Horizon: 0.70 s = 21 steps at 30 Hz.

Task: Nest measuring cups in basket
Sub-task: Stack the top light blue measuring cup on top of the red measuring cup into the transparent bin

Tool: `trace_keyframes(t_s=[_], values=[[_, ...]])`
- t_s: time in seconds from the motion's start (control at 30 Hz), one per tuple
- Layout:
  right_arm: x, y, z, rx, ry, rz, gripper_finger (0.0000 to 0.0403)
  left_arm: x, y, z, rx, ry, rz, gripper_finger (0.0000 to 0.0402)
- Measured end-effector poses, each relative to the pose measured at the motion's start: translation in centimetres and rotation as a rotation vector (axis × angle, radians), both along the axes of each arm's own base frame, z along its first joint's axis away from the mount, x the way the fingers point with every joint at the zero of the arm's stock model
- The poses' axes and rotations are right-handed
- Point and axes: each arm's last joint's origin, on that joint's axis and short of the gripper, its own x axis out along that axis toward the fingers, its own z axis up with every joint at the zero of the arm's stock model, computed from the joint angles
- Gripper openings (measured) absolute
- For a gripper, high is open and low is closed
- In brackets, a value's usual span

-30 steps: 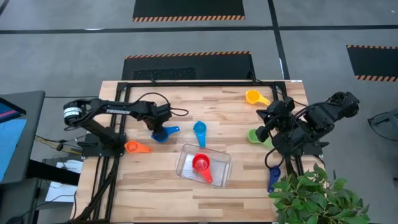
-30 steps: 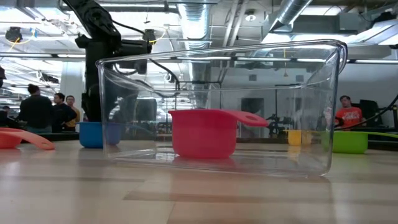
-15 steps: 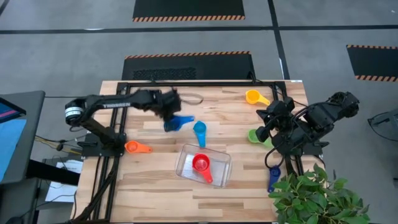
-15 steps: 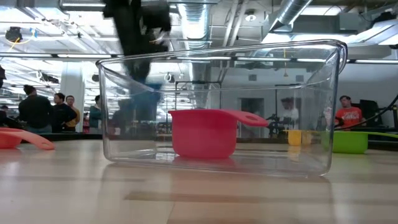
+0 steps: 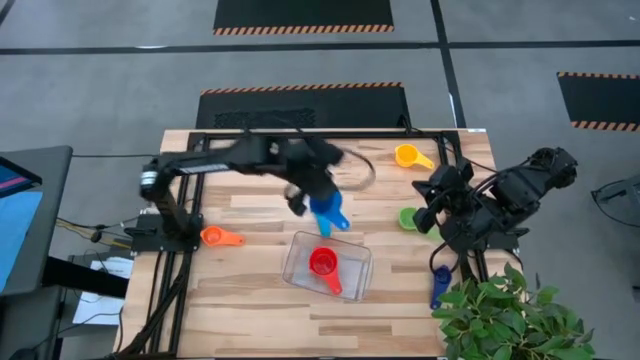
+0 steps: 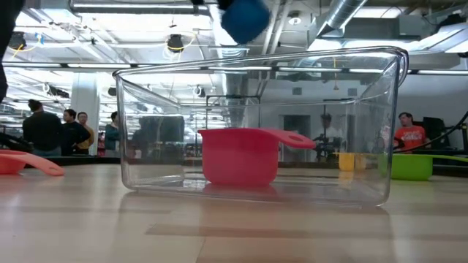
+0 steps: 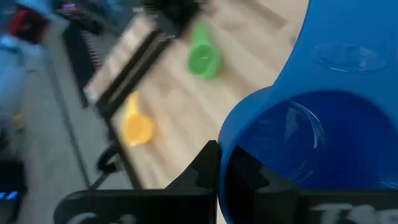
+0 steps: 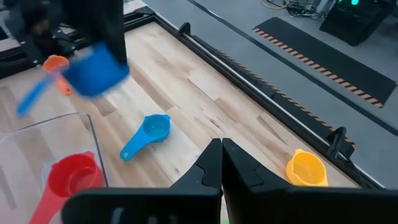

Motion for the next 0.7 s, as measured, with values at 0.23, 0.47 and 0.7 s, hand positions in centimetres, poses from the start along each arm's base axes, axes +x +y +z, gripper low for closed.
trace_keyframes(t_s=[0.23,0.47,0.7], values=[[-0.1,0.6,0.1,0.016,-0.022,0.033,0.0022,3.3,-5.5,-4.7,0.071,0.265,-0.033,0.0],[-0.1,1.4,0.0,0.059,-0.059,0.038,0.0018,3.5,-9.6,-7.7,0.051,0.424,-0.13,0.0],[-0.4,2.2,-0.1,0.094,-0.04,0.093,0.0025,5.4,-11.8,-9.3,-0.005,0.335,-0.087,0.0]])
